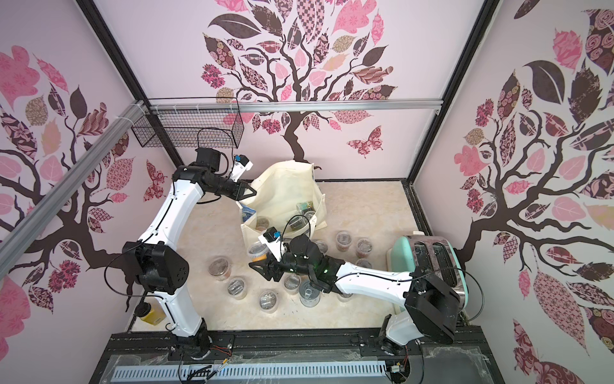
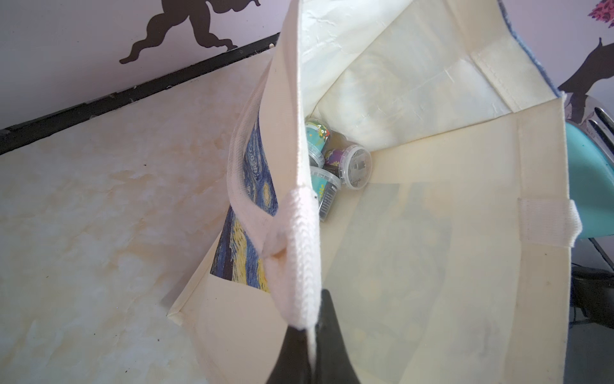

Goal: Take out the seed jars from the canvas bag
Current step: Place the seed jar at the center of the board.

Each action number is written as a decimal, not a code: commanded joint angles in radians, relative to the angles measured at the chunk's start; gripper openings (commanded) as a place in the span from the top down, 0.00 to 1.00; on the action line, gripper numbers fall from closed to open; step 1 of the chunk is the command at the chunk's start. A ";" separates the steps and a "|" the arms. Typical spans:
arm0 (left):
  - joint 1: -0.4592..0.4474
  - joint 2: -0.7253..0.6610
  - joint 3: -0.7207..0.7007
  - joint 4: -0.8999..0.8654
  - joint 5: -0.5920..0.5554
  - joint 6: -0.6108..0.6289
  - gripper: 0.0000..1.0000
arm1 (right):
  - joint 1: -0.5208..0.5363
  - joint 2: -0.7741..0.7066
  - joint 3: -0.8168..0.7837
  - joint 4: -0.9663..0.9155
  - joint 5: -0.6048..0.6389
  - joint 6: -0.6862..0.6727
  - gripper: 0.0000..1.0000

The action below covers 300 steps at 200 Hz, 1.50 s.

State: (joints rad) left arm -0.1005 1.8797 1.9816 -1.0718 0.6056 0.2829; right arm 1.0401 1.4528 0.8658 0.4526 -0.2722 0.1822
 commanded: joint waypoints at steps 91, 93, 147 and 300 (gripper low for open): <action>0.050 0.121 0.115 0.011 -0.038 -0.089 1.00 | 0.044 0.307 0.025 0.156 0.070 -0.230 0.36; 0.051 0.122 0.115 0.011 -0.037 -0.088 1.00 | 0.044 0.312 0.029 0.160 0.069 -0.229 0.36; 0.056 0.109 0.094 -0.008 -0.012 -0.062 1.00 | 0.000 0.417 0.099 0.160 0.080 -0.316 0.34; 0.061 0.106 0.078 -0.026 0.027 -0.063 1.00 | -0.055 0.593 0.130 0.249 0.023 -0.276 0.27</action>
State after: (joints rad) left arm -0.0444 1.9816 2.0747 -1.0790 0.6277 0.2127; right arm 0.9806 2.0083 1.0046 0.6666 -0.2367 -0.1120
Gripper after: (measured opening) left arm 0.046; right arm 0.725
